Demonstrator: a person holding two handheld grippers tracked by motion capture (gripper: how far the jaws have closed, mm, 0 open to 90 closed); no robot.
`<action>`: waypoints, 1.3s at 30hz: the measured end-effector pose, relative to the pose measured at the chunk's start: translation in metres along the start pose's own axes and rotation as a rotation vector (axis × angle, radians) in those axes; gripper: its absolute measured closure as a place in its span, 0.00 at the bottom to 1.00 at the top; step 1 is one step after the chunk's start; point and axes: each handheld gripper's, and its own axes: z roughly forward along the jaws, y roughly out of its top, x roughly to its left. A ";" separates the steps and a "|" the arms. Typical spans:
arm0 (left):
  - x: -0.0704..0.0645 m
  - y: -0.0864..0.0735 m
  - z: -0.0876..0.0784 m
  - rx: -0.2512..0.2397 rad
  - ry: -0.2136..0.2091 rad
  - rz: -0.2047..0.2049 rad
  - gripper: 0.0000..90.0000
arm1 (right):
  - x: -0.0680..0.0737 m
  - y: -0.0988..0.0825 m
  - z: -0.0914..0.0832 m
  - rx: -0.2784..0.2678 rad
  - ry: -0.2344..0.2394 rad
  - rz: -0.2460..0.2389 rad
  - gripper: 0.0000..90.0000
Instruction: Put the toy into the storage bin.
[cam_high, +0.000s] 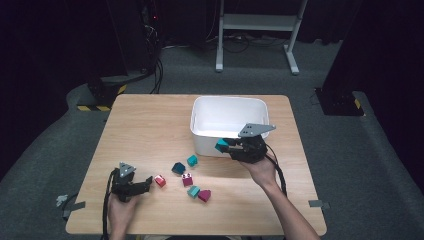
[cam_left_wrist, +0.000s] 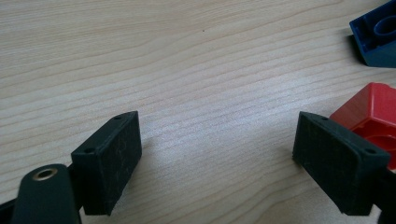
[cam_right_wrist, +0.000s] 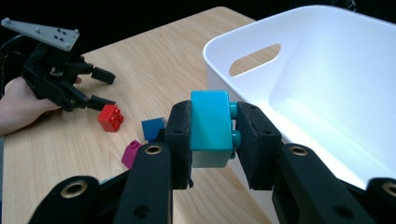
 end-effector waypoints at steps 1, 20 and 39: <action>0.000 0.000 0.000 0.000 0.000 0.000 0.17 | -0.002 0.003 -0.003 -0.009 -0.010 -0.001 0.75; 0.000 0.000 0.000 0.000 0.000 -0.001 0.17 | -0.030 0.025 -0.009 -0.011 -0.106 0.037 0.75; 0.000 0.000 0.000 0.000 0.000 0.000 0.17 | -0.059 0.023 0.005 0.071 -0.182 0.137 0.73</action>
